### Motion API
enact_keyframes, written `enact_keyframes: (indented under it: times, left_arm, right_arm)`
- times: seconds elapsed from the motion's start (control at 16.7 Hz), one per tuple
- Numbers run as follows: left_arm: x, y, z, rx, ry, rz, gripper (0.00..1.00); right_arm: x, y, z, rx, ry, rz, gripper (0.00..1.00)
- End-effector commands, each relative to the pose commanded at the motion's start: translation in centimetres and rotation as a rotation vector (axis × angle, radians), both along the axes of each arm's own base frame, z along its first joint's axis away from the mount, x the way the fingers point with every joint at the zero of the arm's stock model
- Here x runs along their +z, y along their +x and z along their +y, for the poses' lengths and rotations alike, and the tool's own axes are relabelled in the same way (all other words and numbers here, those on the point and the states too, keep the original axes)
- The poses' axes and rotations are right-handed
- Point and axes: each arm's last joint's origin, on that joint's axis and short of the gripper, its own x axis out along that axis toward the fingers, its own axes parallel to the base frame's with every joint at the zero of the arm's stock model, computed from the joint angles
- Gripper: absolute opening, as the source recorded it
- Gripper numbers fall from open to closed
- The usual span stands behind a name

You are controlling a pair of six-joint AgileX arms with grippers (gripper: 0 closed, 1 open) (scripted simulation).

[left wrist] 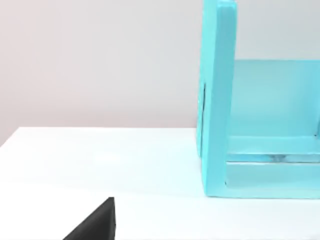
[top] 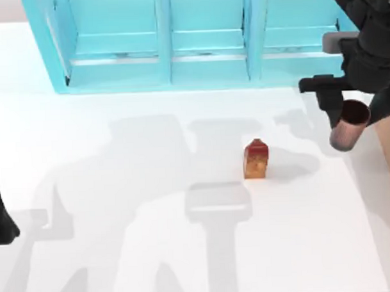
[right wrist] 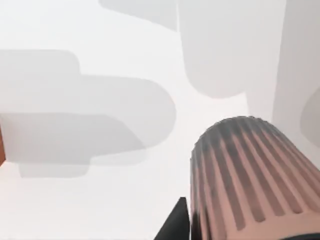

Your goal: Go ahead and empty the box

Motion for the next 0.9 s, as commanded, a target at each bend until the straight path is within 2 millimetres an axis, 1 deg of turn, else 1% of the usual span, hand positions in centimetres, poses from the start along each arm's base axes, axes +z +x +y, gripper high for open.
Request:
enact_keyframes:
  times: [0.18, 0.3, 0.54, 0.66, 0.78, 0.9]
  left_arm:
    - [0.0, 0.0, 0.0, 0.0, 0.0, 0.0, 1.0]
    - [0.0, 0.0, 0.0, 0.0, 0.0, 0.0, 1.0]
    - [0.0, 0.0, 0.0, 0.0, 0.0, 0.0, 1.0]
    - [0.0, 0.0, 0.0, 0.0, 0.0, 0.0, 1.0]
    - [0.0, 0.0, 0.0, 0.0, 0.0, 0.0, 1.0]
    - [0.0, 0.0, 0.0, 0.0, 0.0, 0.0, 1.0]
  right_arm:
    - [0.1, 0.0, -0.2, -0.005, 0.002, -0.002, 0.0]
    - [0.2, 0.0, 0.3, 0.012, 0.008, -0.018, 0.0]
    - [0.1, 0.2, 3.7, 0.118, 0.048, -0.126, 0.0]
    - [-0.5, 0.1, 4.7, 0.146, 0.059, -0.157, 0.0]
    - [-1.4, 0.0, 4.4, 0.134, 0.054, -0.151, 0.0]
    - [-2.6, 0.0, 2.9, 0.088, 0.033, -0.102, 0.0]
